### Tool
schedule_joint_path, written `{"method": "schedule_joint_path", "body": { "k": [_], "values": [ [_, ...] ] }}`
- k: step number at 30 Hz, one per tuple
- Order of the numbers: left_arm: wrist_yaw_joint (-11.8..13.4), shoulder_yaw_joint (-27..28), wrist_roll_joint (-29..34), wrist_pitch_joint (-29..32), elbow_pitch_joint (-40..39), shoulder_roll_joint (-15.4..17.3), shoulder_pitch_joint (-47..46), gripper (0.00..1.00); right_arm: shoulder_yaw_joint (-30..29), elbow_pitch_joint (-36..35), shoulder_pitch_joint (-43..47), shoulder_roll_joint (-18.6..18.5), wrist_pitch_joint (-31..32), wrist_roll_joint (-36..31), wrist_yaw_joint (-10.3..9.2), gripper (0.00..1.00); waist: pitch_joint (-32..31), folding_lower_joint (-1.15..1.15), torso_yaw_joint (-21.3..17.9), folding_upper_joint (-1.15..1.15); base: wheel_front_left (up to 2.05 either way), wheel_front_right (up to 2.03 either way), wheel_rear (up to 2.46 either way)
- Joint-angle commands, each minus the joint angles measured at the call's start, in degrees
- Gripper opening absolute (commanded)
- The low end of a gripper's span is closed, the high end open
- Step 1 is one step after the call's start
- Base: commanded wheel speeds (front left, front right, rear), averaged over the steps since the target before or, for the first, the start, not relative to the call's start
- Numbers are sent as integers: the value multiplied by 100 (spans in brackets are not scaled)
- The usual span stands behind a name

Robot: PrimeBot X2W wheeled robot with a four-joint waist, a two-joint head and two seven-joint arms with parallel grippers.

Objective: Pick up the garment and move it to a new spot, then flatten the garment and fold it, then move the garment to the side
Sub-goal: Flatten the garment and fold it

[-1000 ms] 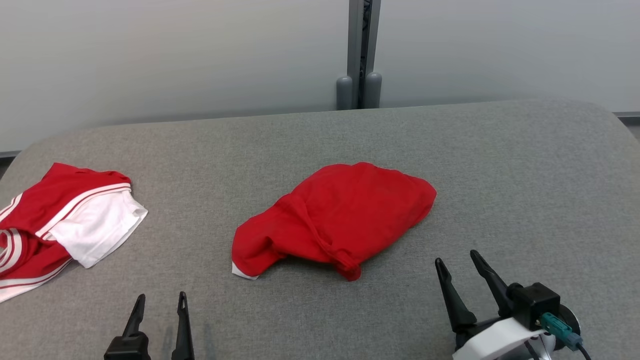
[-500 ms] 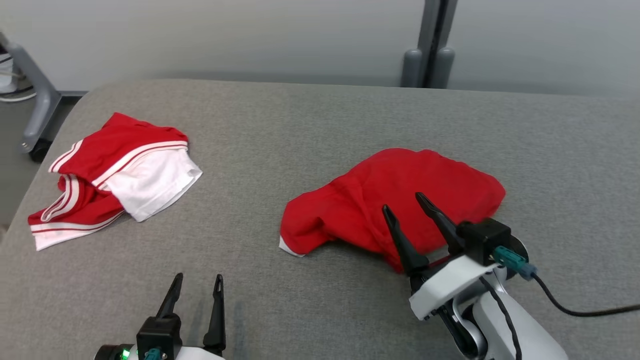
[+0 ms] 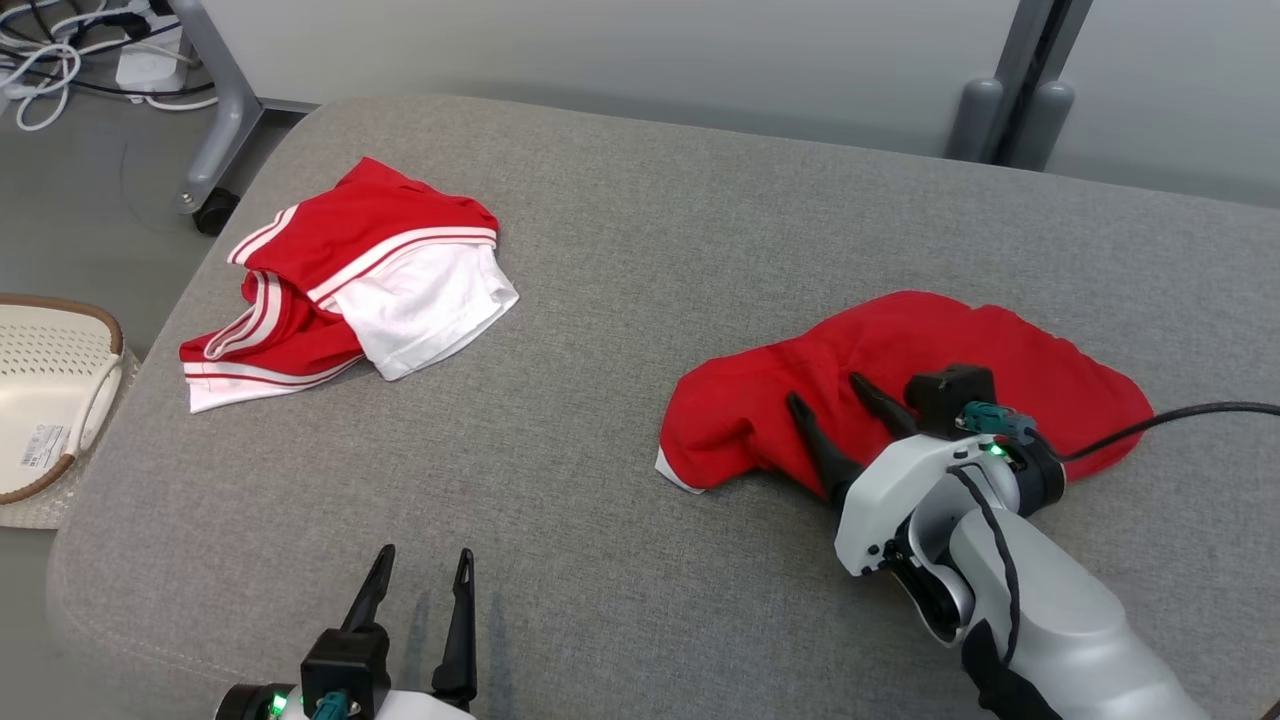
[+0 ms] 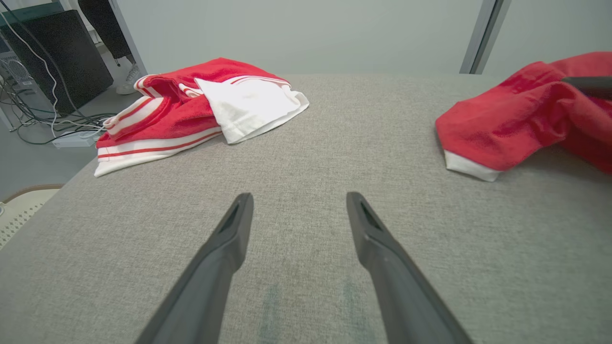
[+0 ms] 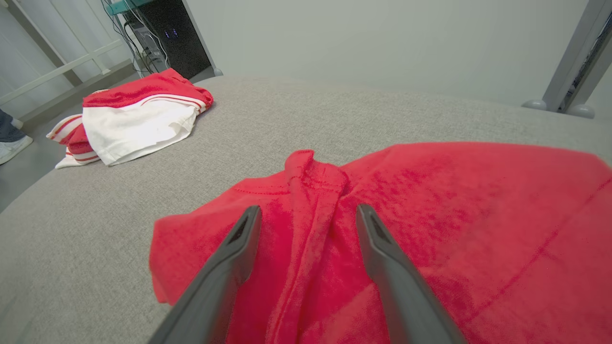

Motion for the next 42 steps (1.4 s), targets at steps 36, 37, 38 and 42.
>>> {"method": "schedule_joint_path", "body": {
  "k": [36,37,38,42],
  "values": [
    [-3,-148,-179,-11,77,21,-71,100,-1932,-1978,-55,-64,-329,501,1,0,-171,0,-389,0,0,0,0],
    [-12,-155,-174,-11,77,21,-110,100,-2070,-1796,73,-111,-329,356,1,0,-132,0,-413,0,0,0,0],
    [-29,-165,-163,-11,78,21,-144,100,-2252,-1602,227,-146,-330,249,1,0,-101,0,-432,0,0,0,0],
    [-57,-170,-124,-11,97,21,-215,100,-2887,-1041,725,-212,-331,-191,1,1,8,0,-498,0,0,0,0]
  ]
}}
